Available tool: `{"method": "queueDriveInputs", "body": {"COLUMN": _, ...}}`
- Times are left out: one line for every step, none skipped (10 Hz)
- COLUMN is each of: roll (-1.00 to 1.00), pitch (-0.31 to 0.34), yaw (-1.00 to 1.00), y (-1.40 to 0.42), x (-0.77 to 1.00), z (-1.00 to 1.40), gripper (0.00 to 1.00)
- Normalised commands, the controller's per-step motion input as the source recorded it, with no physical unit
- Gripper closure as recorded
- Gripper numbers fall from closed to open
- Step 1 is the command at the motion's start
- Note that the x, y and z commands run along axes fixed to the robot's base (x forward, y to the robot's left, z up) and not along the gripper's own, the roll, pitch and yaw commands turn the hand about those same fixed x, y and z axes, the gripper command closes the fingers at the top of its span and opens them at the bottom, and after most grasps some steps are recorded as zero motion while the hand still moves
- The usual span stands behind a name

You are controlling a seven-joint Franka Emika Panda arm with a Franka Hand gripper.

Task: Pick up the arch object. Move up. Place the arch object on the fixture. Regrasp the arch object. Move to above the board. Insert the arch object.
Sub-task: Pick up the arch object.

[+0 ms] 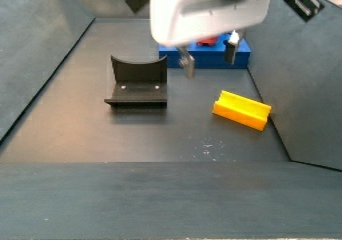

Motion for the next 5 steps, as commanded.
{"method": "queueDriveInputs", "body": {"roll": 0.1, "pitch": -0.146, "yaw": 0.99, "y": 0.0, "x": -0.25, "z": -1.0, "gripper": 0.0}}
{"method": "queueDriveInputs", "body": {"roll": 0.05, "pitch": -0.159, "yaw": 1.0, "y": 0.05, "x": -0.22, "z": -0.95, "gripper": 0.0}}
{"method": "queueDriveInputs", "body": {"roll": 0.05, "pitch": -0.167, "yaw": 0.97, "y": 0.1, "x": -0.19, "z": -0.93, "gripper": 0.0}}
{"method": "queueDriveInputs", "body": {"roll": 0.01, "pitch": -0.177, "yaw": 0.84, "y": 0.28, "x": -0.26, "z": -0.86, "gripper": 0.0}}
{"method": "queueDriveInputs", "body": {"roll": 0.0, "pitch": -0.047, "yaw": 0.65, "y": 0.49, "x": -0.22, "z": -0.63, "gripper": 0.0}}
